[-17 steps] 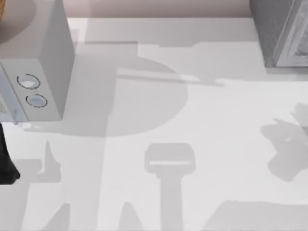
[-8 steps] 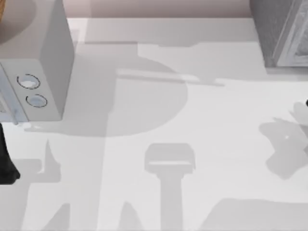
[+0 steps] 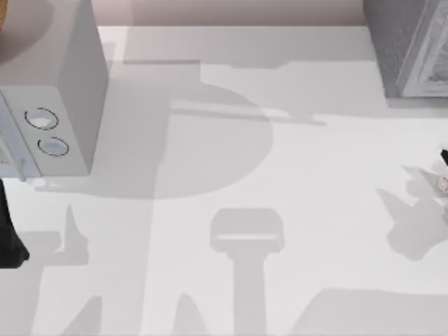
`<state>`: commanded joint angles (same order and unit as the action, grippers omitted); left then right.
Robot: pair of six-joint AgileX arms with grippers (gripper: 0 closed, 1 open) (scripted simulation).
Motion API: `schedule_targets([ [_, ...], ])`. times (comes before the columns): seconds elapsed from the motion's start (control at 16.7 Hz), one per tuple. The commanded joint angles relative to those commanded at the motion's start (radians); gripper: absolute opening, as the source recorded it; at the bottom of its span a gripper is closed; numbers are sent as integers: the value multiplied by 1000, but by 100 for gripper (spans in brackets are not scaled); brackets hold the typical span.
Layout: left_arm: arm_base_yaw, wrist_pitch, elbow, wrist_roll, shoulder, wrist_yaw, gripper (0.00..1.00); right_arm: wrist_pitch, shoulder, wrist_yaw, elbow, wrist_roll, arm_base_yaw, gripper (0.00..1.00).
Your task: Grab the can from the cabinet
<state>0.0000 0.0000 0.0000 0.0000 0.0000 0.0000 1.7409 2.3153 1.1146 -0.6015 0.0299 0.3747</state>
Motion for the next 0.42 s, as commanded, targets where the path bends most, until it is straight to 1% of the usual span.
schedule_targets([
  [0.06, 0, 0, 0, 0, 0, 0, 100, 0, 0, 0, 0, 0, 0, 98],
  [0.12, 0, 0, 0, 0, 0, 0, 100, 0, 0, 0, 0, 0, 0, 100],
  [0.42, 0, 0, 0, 0, 0, 0, 100, 0, 0, 0, 0, 0, 0, 100],
])
